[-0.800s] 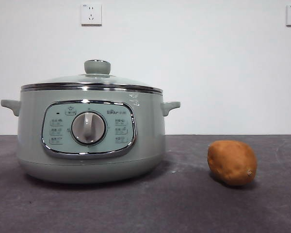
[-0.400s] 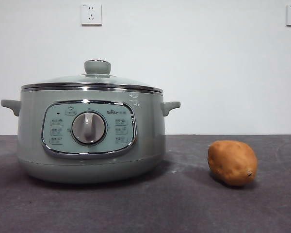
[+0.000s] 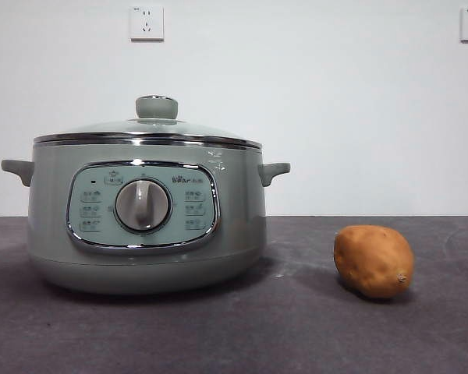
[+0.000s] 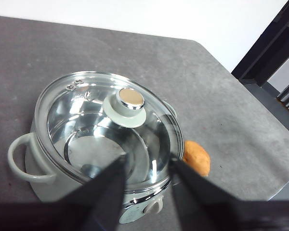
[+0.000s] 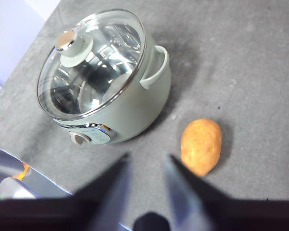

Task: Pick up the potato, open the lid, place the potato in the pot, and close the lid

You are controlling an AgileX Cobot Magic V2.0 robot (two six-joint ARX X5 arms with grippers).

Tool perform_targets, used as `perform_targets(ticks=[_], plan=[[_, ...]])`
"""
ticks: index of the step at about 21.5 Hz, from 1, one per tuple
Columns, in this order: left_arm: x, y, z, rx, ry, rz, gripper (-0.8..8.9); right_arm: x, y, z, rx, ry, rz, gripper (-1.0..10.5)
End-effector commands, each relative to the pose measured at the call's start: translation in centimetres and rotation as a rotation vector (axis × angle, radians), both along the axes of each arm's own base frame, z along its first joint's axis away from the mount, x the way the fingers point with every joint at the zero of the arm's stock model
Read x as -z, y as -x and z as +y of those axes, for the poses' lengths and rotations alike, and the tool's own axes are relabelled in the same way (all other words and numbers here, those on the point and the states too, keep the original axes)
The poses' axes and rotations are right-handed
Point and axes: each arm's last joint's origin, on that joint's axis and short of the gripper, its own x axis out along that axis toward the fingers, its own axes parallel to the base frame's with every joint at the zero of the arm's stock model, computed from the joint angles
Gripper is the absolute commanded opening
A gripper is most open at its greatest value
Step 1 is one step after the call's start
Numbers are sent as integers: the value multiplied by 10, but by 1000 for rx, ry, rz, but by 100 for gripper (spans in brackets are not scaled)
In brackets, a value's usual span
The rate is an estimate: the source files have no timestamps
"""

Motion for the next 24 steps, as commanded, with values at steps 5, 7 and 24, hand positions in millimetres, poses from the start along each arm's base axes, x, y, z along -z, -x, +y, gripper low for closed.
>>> perform_targets(ticks=[5, 7, 24], plan=[[0, 1, 0, 6, -9, -5, 440, 2, -5, 1, -4, 19, 8, 567], [0, 1, 0, 6, -9, -5, 440, 5, -10, 5, -17, 28, 31, 566], [1, 1, 0, 0, -12, 3, 440, 107, -99, 112, 41, 480, 251, 563]])
